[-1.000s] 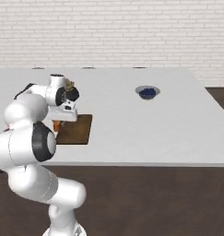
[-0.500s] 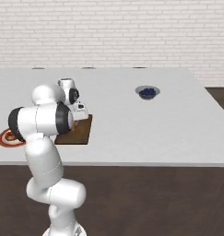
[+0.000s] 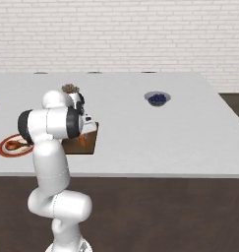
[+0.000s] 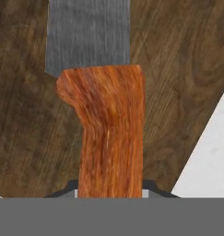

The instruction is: Pick up the knife from the drawer and place it on the cutting board. Then place the meat from the plate to the cutting board.

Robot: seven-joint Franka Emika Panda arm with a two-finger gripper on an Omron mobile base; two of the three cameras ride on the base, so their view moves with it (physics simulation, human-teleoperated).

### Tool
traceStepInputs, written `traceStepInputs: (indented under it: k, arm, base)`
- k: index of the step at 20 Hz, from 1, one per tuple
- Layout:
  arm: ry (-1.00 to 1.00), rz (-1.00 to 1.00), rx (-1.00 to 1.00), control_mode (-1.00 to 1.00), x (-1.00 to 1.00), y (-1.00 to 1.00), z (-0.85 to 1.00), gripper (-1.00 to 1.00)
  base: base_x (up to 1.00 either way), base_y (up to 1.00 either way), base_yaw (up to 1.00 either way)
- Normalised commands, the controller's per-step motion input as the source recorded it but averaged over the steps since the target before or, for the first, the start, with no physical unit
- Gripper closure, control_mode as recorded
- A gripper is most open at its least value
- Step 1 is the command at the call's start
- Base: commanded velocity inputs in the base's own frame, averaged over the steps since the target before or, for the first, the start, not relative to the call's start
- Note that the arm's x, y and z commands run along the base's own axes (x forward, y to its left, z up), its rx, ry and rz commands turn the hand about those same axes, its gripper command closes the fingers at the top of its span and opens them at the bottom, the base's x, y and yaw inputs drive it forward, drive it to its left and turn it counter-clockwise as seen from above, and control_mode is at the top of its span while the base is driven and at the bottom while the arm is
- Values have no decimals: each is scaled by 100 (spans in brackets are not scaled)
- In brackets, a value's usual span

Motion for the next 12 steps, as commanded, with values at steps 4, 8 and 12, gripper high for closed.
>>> traceStepInputs:
  k: [4,8,12]
  arm:
    - [-12,0,0,-100,-24,-16,-6,100]
    - [-6,0,0,-100,-11,-5,0,-100]
    - [-3,0,0,-100,0,0,14,-100]
  base:
    - [0,0,0]
    - [0,0,0]
    - [0,0,0]
